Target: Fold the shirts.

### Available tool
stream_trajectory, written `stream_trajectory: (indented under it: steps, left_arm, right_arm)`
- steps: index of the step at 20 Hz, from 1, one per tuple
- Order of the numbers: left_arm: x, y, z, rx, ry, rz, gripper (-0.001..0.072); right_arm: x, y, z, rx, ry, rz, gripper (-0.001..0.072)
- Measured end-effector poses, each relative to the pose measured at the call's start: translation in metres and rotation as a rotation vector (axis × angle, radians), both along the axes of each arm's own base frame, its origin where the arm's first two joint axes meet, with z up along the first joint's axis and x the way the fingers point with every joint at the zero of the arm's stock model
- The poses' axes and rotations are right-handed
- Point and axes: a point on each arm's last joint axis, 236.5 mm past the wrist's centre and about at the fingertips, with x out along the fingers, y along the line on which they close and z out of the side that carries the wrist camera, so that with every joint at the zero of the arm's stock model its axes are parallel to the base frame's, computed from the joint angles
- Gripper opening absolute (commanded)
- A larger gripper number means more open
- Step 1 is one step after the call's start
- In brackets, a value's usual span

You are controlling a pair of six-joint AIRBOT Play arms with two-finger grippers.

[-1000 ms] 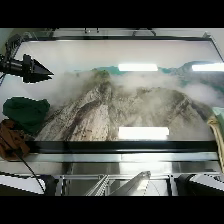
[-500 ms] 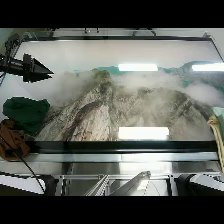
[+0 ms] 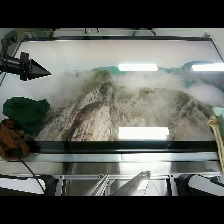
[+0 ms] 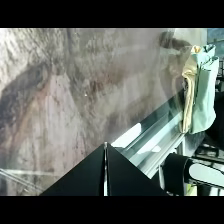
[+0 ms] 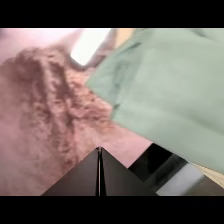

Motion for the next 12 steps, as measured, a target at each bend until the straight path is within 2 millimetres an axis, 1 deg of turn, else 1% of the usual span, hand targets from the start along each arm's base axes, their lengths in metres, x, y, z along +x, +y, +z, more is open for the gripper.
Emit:
stream_trajectory:
  steps: [1,2,3,4,5,6,7,8,9,10,12]
  left_arm:
    - [-0.003,-0.002,0.009,0.009,-0.031,0.007,0.0001]
    - [-0.012,-0.005,0.018,0.016,-0.057,0.004,0.0001]
    - [-0.022,-0.008,0.024,0.021,-0.077,0.004,0.0001]
    - [-0.034,-0.013,0.027,0.025,-0.093,0.005,0.0002]
    - [-0.051,-0.018,0.027,0.026,-0.101,0.007,0.0003]
    - [-0.068,-0.025,0.024,0.026,-0.104,0.013,0.0004]
    - [-0.085,-0.031,0.019,0.026,-0.106,0.017,0.0005]
    - [-0.106,-0.038,0.011,0.027,-0.109,0.020,0.0023]
    - [-0.125,-0.044,0.001,0.028,-0.112,0.028,0.0024]
    - [-0.143,-0.050,-0.010,0.030,-0.112,0.037,0.0026]
    - [-0.176,-0.061,-0.035,0.031,-0.098,0.055,0.0026]
  right_arm:
    - [0.017,0.025,0.001,0.000,-0.025,0.083,0.0020]
    - [0.030,0.050,0.000,0.001,-0.044,0.155,0.0020]
    - [0.042,0.079,-0.004,0.005,-0.061,0.237,0.0020]
    - [0.049,0.108,-0.010,0.010,-0.071,0.311,0.0020]
    - [0.052,0.141,-0.021,0.020,-0.073,0.392,0.0020]
    - [0.050,0.169,-0.034,0.031,-0.067,0.463,0.0019]
    - [0.043,0.197,-0.049,0.039,-0.055,0.530,0.0020]
    - [0.032,0.224,-0.065,0.052,-0.045,0.598,0.0020]
    - [0.017,0.250,-0.080,0.066,-0.039,0.661,0.0020]
    - [0.001,0.270,-0.092,0.079,-0.040,0.712,0.0020]
    - [-0.030,0.304,-0.115,0.120,-0.065,0.783,0.0021]
